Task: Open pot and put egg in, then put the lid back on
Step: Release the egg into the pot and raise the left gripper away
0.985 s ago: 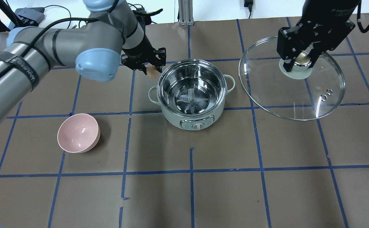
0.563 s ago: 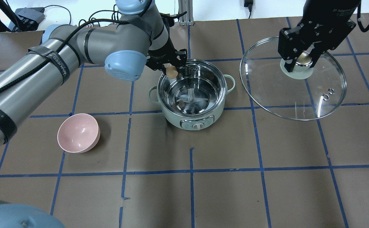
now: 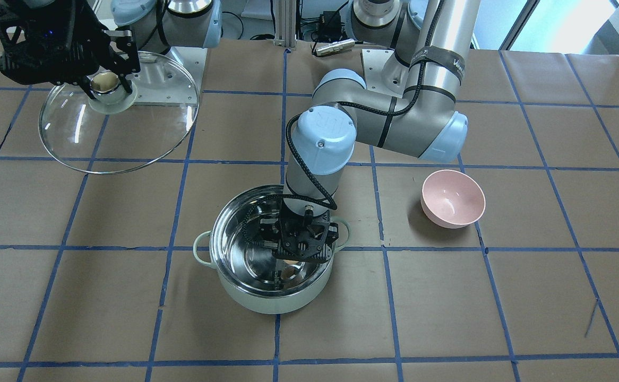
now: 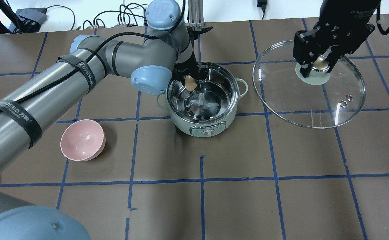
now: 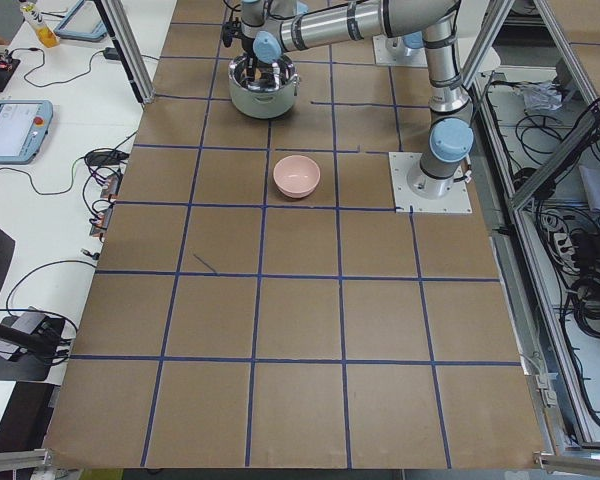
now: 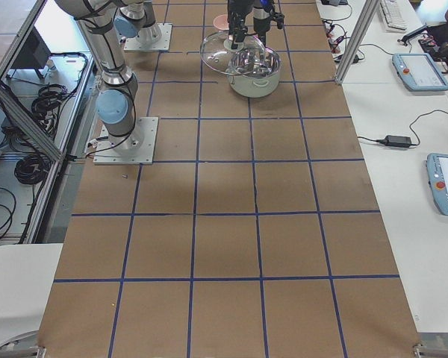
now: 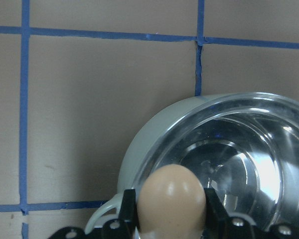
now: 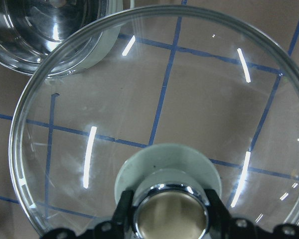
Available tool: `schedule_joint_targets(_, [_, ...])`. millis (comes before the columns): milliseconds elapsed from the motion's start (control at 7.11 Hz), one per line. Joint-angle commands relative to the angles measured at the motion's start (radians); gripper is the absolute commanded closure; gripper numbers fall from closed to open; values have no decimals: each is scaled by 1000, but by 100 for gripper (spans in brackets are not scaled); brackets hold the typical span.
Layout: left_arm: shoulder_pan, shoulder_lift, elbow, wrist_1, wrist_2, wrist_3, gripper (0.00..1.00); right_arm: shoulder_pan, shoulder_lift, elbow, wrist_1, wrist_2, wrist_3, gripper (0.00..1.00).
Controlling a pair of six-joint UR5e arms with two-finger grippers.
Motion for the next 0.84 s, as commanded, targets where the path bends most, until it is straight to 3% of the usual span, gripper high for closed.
schedule_joint_targets(0, [-16, -12, -10, 1, 46, 0, 84, 0, 0, 0, 5, 0, -1, 84])
schedule_joint_targets(141, [-17, -11, -38, 3, 48, 0, 75, 0, 0, 0, 5, 0, -1, 83])
schedule_joint_targets(281, [-17, -5, -52, 6, 50, 2, 42, 0, 0, 0, 7, 2, -1, 83])
schedule_joint_targets(422, [-17, 17, -52, 7, 50, 0, 21, 0, 0, 0, 7, 2, -1, 83])
schedule_joint_targets(704, [-15, 50, -32, -5, 78, 3, 10, 0, 0, 0, 7, 2, -1, 83])
